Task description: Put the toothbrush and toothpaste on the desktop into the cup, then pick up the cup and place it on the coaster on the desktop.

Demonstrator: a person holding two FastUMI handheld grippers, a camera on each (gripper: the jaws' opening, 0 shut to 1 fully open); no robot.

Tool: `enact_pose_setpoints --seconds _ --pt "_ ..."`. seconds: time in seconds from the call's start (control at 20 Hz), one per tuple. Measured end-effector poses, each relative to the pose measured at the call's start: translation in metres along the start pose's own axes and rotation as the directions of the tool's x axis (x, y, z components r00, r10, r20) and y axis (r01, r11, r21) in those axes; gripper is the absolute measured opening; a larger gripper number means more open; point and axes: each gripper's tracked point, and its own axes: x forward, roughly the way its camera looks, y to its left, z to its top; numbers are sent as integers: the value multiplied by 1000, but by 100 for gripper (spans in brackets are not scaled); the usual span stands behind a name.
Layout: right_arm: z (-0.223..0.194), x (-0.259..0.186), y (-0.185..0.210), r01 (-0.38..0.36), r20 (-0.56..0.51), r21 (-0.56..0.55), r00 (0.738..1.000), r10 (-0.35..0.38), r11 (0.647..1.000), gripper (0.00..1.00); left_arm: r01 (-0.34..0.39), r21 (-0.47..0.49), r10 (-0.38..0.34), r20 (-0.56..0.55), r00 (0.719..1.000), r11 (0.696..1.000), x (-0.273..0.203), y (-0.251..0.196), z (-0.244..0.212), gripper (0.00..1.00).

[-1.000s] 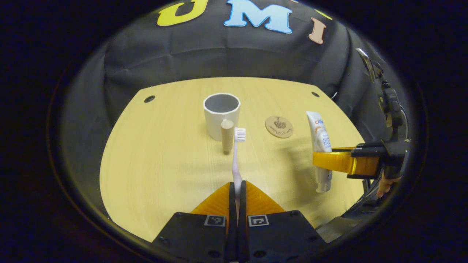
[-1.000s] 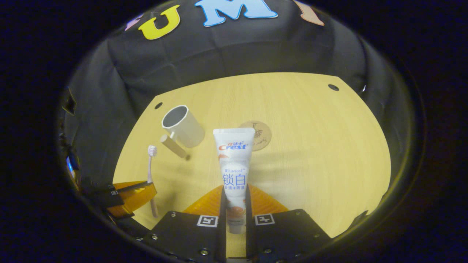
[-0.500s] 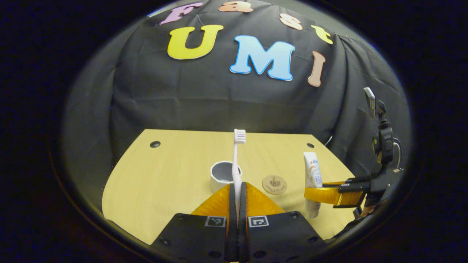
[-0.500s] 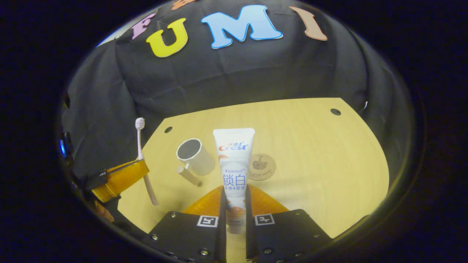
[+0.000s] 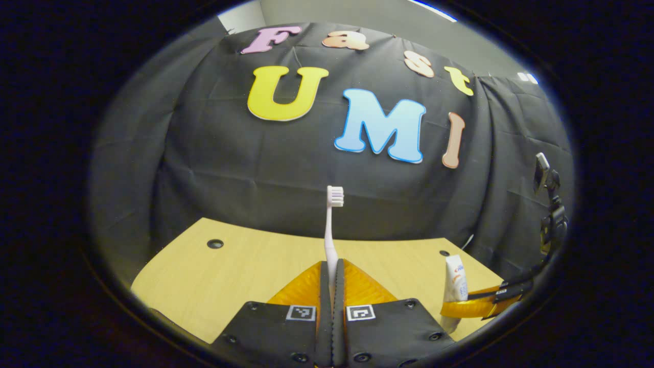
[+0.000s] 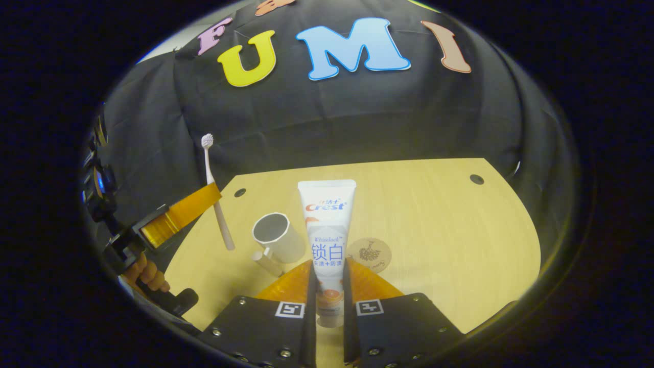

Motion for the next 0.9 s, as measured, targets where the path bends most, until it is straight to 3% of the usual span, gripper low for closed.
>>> enact_pose_setpoints --seconds 0.35,0.9 --pt "14 24 5 7 1 -1 1000 -7 1000 21 27 3 -27 75 997 1000 66 6 2 8" --pt "23 38 13 18 4 -22 1000 -17 1000 21 19 1 -19 -60 998 1000 107 21 -66 11"
